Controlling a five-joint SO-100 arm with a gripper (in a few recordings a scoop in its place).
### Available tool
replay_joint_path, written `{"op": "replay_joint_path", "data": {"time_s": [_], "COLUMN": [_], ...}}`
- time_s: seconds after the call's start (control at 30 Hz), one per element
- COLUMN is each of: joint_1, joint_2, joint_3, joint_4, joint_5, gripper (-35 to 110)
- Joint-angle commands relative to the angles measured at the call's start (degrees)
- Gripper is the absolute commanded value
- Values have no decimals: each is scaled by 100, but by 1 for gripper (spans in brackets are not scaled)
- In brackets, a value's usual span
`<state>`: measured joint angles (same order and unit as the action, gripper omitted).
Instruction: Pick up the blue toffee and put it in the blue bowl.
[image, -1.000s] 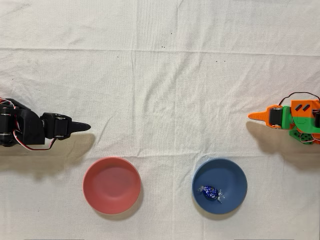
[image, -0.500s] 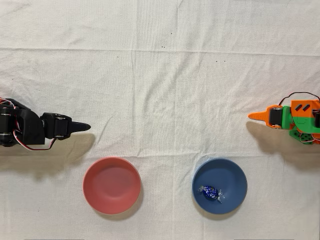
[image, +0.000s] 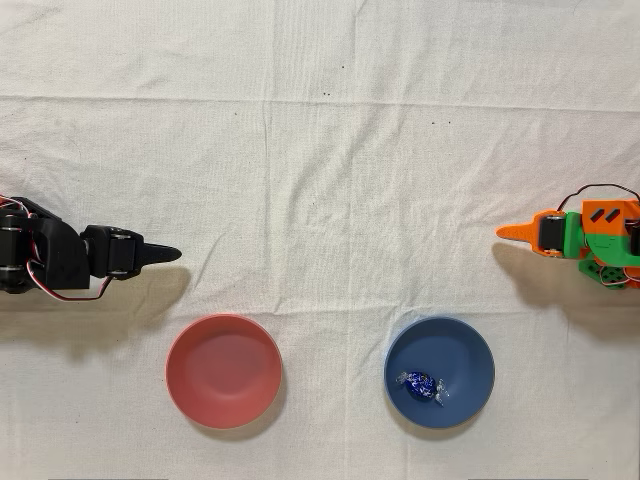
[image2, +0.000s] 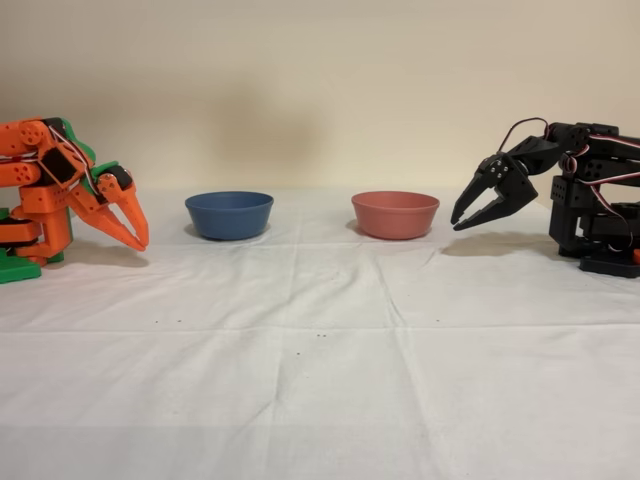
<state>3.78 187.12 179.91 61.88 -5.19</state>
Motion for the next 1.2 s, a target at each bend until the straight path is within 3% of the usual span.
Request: {"op": "replay_joint_path", "data": {"time_s": [0.0, 1.17], "joint_1": [97, 97], "joint_2": [0, 0], "joint_3": [-79, -79], "joint_4": [18, 18], "joint_5": [-79, -79], "gripper": [0, 0]}}
